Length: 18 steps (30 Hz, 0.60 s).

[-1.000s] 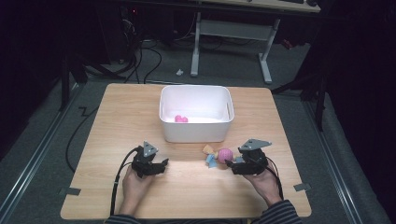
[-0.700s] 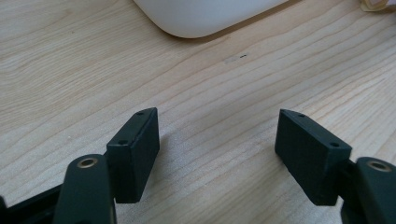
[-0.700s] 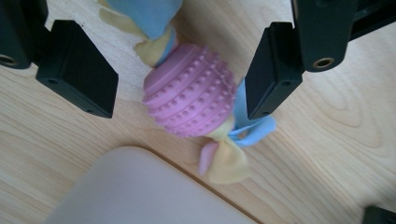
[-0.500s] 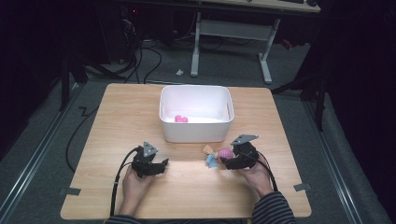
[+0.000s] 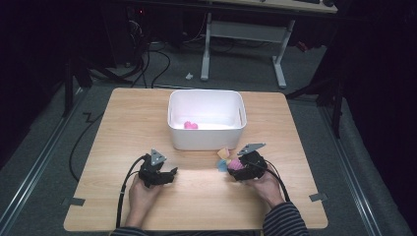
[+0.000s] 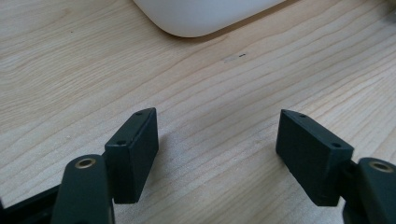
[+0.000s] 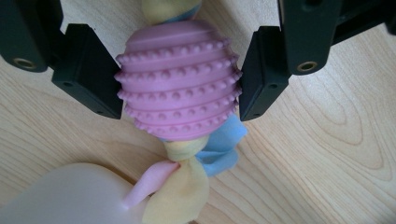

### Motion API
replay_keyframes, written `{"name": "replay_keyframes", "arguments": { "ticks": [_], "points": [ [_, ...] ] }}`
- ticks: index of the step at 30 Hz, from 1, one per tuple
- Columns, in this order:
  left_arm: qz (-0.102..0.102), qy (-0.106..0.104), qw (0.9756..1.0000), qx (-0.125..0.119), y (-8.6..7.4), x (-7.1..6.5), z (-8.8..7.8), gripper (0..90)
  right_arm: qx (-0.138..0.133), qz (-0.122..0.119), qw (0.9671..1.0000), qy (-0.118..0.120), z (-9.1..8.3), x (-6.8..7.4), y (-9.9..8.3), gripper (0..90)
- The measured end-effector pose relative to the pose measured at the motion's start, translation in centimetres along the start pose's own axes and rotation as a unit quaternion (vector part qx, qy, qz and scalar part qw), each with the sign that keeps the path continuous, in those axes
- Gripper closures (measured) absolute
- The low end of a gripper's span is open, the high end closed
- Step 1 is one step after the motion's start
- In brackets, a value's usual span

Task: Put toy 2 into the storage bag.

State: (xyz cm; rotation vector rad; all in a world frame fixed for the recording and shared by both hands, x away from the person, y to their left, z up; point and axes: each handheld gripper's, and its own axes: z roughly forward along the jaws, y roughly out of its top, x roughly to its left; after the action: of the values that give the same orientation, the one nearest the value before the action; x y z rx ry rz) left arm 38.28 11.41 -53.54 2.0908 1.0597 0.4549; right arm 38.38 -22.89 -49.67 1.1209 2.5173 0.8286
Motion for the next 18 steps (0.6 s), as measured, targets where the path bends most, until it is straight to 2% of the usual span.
{"name": "replay_keyframes", "arguments": {
  "ticks": [8, 15, 18],
  "points": [
    [0.0, 0.0, 1.0, 0.0, 0.0, 0.0, 0.0, 30.3, -0.005, -0.006, 0.9999, -0.014, -0.3, 0.3, -0.2, 34.9],
    [0.001, -0.001, 1.0, 0.0, 0.0, 0.0, 0.0, 30.1, -0.027, 0.011, 0.9995, -0.012, -1.9, -0.3, -1.0, 35.1],
    [0.001, 0.0, 1.0, 0.0, 0.0, 0.0, 0.0, 29.8, -0.036, 0.029, 0.9989, -0.007, -2.6, -0.8, -1.3, 35.1]
  ]
}}
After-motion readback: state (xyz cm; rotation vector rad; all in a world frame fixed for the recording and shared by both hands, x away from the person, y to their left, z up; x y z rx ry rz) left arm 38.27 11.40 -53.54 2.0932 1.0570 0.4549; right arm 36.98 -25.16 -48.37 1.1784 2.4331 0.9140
